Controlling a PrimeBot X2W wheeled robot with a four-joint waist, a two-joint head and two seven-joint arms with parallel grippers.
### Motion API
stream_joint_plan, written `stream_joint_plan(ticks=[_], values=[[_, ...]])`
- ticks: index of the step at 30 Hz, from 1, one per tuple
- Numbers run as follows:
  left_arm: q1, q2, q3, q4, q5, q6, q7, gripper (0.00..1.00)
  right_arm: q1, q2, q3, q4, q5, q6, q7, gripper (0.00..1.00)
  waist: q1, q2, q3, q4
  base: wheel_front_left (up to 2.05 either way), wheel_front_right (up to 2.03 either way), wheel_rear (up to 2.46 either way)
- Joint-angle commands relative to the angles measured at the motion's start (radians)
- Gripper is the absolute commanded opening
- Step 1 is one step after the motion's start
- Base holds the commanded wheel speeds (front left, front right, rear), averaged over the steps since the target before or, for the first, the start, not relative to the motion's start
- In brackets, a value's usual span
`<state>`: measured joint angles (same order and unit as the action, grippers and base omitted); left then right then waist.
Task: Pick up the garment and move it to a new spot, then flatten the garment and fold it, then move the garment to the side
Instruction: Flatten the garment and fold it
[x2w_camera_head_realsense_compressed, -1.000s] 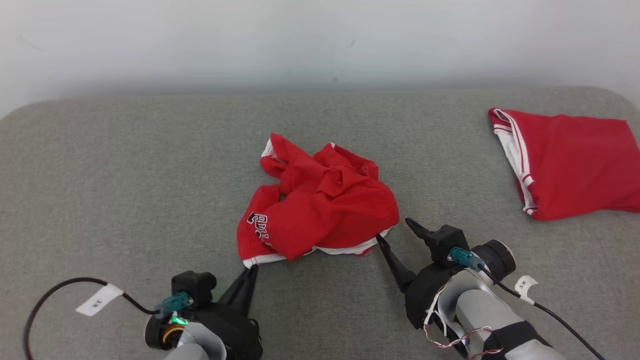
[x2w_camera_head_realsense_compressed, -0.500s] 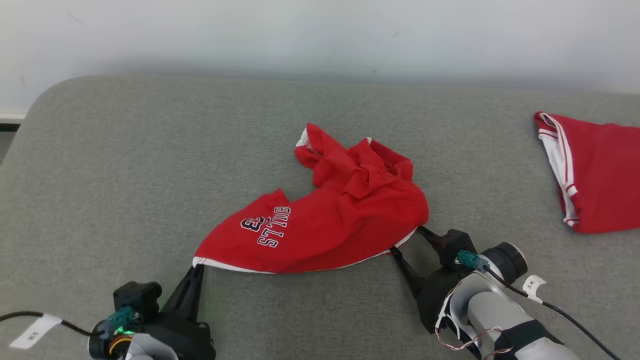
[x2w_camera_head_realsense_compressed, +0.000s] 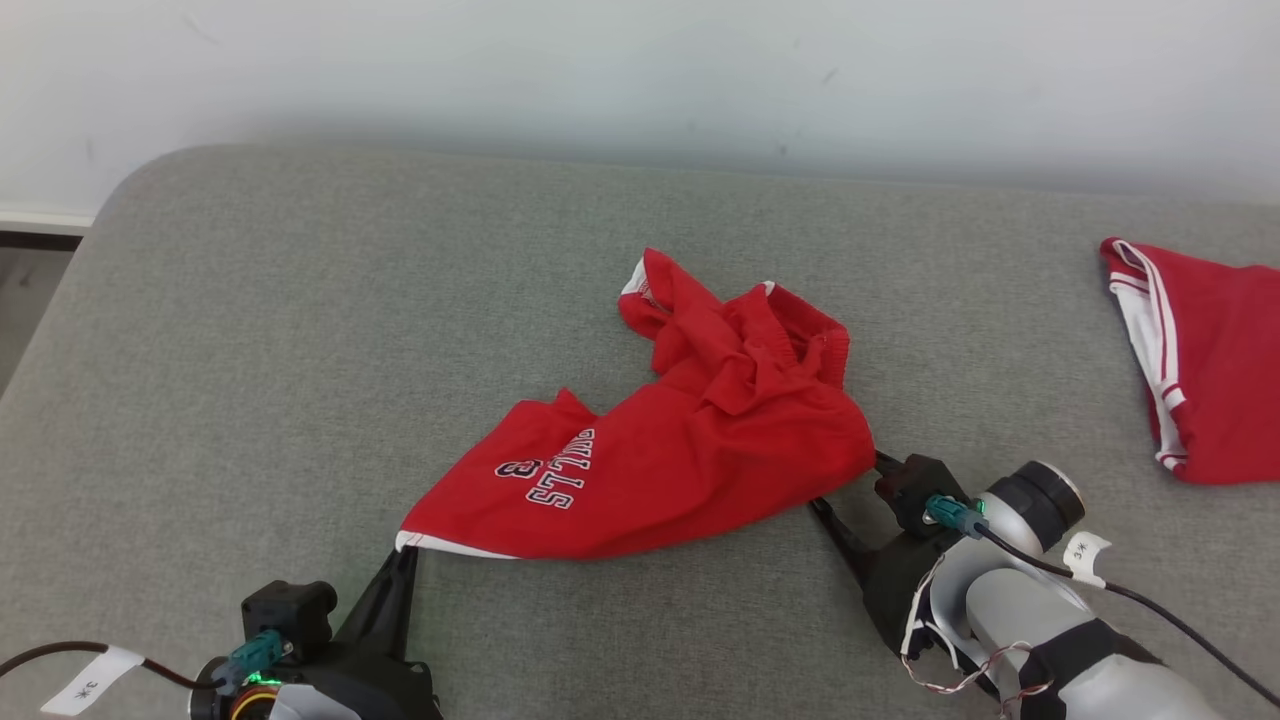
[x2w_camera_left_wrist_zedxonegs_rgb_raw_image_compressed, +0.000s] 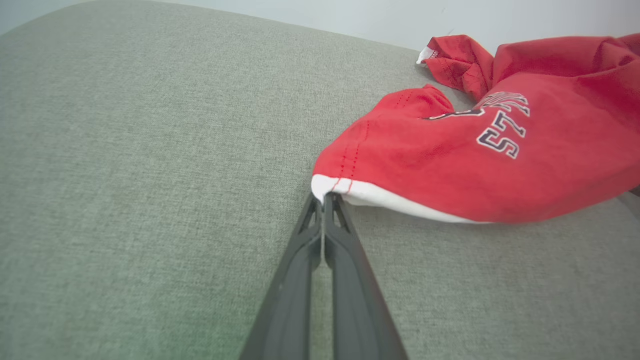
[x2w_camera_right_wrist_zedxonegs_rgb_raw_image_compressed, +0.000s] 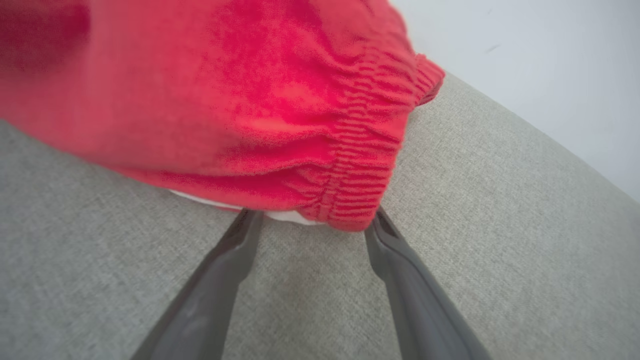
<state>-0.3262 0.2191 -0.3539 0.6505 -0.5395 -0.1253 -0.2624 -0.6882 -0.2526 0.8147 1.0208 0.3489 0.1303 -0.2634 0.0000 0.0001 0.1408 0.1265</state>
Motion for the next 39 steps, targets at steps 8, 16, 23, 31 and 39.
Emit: stream_joint_plan(ticks=[8,16,23,31,39], values=[[-0.010,-0.009,-0.013,0.004,0.008,-0.004,-0.002,0.00,-0.064,-0.023,0.147,0.051,0.043,0.000,0.006,0.00,0.0000,-0.0001,0.003,0.025,0.00,0.00,0.00],[0.038,0.037,-0.008,0.002,0.017,-0.004,-0.002,0.00,0.005,-0.051,0.203,-0.025,0.179,0.000,0.000,0.00,0.0000,-0.0001,-0.086,0.001,0.00,0.00,0.00],[0.015,0.102,-0.018,-0.078,0.034,-0.004,0.007,0.00,0.009,-0.163,0.240,-0.270,0.401,0.000,0.117,0.00,0.0000,-0.0001,-0.111,-0.048,0.00,0.00,0.00],[-0.285,0.236,-0.127,-0.252,0.007,-0.003,0.164,0.00,-0.149,-0.245,0.151,-0.468,0.626,0.000,0.355,0.00,0.0000,-0.0001,-0.004,-0.083,0.00,0.00,0.00],[-0.824,0.349,-0.256,-0.261,-0.144,-0.003,0.327,0.00,-0.545,-0.193,0.040,-0.383,0.723,0.000,0.562,0.00,0.0000,-0.0001,0.215,-0.114,0.00,0.00,0.00]])
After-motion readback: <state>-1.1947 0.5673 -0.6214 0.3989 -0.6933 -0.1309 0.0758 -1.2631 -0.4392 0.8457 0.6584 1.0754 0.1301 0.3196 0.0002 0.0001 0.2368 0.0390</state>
